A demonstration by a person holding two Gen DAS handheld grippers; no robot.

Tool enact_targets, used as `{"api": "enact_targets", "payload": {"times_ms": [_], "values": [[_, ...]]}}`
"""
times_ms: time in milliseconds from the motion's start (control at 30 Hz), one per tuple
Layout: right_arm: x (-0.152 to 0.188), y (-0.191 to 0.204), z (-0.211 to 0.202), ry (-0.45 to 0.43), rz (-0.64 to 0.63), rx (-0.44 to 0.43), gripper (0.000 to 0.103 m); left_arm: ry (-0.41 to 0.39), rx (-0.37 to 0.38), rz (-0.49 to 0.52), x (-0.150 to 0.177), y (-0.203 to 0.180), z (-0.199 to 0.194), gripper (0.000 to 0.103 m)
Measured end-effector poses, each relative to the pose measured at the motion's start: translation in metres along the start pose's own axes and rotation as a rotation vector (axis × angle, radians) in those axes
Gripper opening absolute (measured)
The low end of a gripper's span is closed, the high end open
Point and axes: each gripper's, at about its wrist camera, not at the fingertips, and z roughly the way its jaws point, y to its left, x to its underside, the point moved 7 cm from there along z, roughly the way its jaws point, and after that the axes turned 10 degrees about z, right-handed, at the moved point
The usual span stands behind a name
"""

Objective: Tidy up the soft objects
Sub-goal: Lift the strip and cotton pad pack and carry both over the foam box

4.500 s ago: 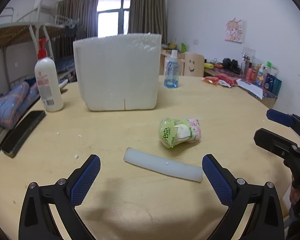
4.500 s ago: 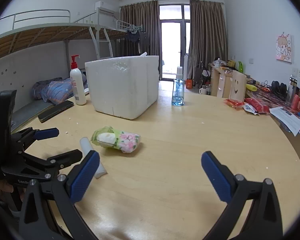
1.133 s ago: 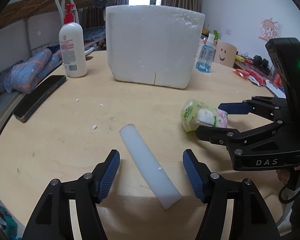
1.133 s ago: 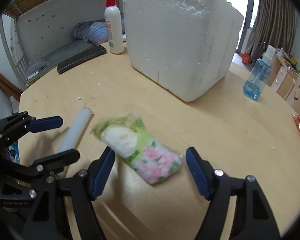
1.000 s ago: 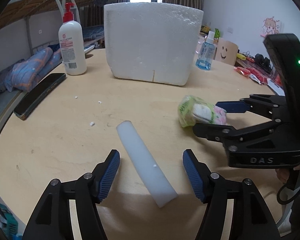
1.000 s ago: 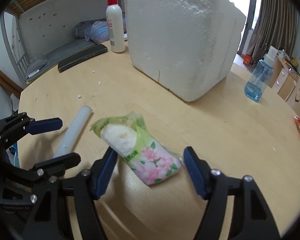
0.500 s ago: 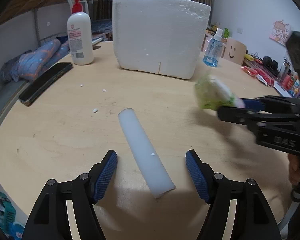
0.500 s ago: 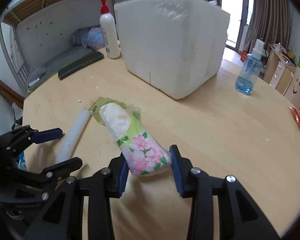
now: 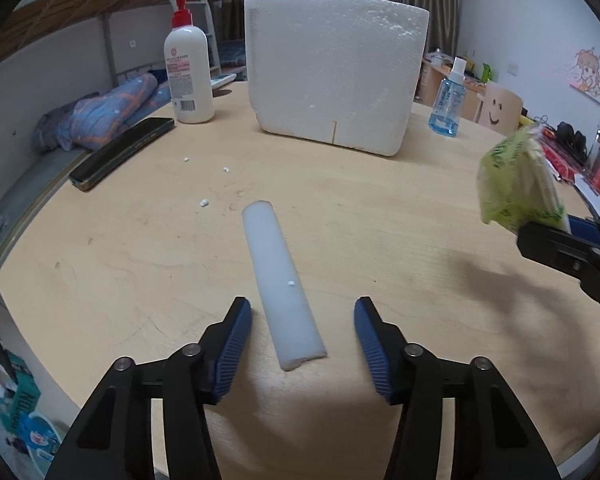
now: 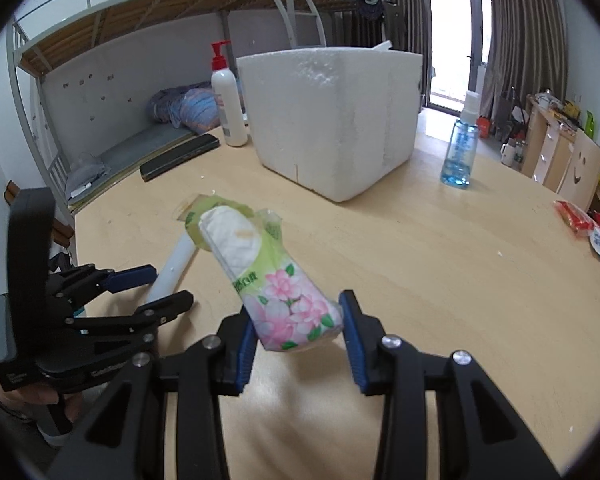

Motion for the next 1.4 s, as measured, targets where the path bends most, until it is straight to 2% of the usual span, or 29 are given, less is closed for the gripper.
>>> {"api": "enact_targets", "payload": {"times_ms": [133,300,400,600,833,1000,1133,1233,1400], "values": [[0.004,-0.003,-0.004,-0.010,0.011,-0.017,0.043,-0.009,-0.030,-0.007,-0.001,-0.001,0.001,0.038],[0.006,-0.005,-0.005,-0.018,0.027,-0.037,0.043,-0.019,-0.050,0.024,-0.002,-0.001,0.002,0.036],[0.007,-0.002,-0.006,-0.021,0.024,-0.047,0.043,-0.019,-0.051,0.035,-0.001,0.002,0.001,0.023],[0.006,-0.001,-0.008,-0.038,0.044,-0.060,0.043,-0.032,-0.029,0.073,-0.001,0.002,-0.002,0.016],[0.003,-0.010,-0.013,-0.065,0.108,-0.039,0.043,-0.094,-0.021,0.147,-0.012,0.000,-0.013,0.015],[0.002,-0.014,-0.021,-0.092,0.156,-0.002,0.043,-0.164,0.038,0.190,-0.027,-0.005,-0.022,0.015],[0.003,-0.009,-0.031,-0.133,0.169,0.030,0.043,-0.216,0.080,0.231,-0.038,-0.009,-0.028,0.015],[0.003,-0.003,-0.036,-0.165,0.170,0.052,0.043,-0.264,0.065,0.274,-0.042,-0.009,-0.037,0.015],[0.002,0.007,-0.040,-0.211,0.204,0.086,0.043,-0.332,0.107,0.313,-0.048,-0.004,-0.052,0.015]]}}
